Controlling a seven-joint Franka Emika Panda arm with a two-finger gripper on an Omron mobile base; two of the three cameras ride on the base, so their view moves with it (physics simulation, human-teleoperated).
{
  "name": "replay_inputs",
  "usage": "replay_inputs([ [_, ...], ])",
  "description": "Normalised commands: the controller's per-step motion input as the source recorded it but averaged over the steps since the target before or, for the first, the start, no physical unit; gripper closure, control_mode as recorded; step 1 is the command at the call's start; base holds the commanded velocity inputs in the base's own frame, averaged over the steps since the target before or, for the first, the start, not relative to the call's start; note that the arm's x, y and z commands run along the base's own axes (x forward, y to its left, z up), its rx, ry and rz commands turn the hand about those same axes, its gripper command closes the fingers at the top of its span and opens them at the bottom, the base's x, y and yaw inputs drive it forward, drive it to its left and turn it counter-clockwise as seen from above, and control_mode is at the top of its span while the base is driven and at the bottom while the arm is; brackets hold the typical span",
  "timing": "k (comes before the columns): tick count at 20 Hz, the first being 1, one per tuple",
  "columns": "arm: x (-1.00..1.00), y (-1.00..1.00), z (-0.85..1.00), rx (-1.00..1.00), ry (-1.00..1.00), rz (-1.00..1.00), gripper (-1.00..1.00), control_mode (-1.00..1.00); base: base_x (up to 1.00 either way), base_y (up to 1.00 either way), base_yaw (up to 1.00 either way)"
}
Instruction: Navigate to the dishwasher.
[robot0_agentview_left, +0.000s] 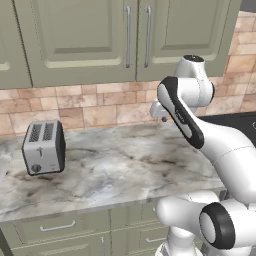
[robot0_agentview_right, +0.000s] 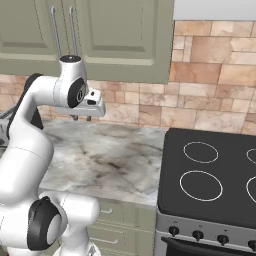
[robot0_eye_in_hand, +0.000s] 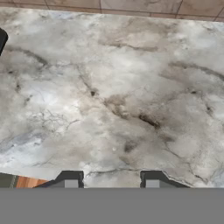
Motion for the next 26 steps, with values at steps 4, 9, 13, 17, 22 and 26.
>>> replay_inputs([
  [4,-0.06,0.0,0.0,0.0,0.0,0.0,-1.0,-1.0,0.0,0.0,0.0],
  [9,-0.04,0.0,0.0,0.0,0.0,0.0,-1.0,-1.0,0.0,0.0,0.0],
  [13,0.0,0.0,0.0,0.0,0.0,0.0,-1.0,-1.0,0.0,0.0,0.0],
  [17,0.0,0.0,0.0,0.0,0.0,0.0,-1.0,-1.0,0.0,0.0,0.0],
  [22,0.0,0.0,0.0,0.0,0.0,0.0,-1.0,-1.0,0.0,0.0,0.0],
  [26,0.0,0.0,0.0,0.0,0.0,0.0,-1.0,1.0,-0.07,0.0,0.0],
])
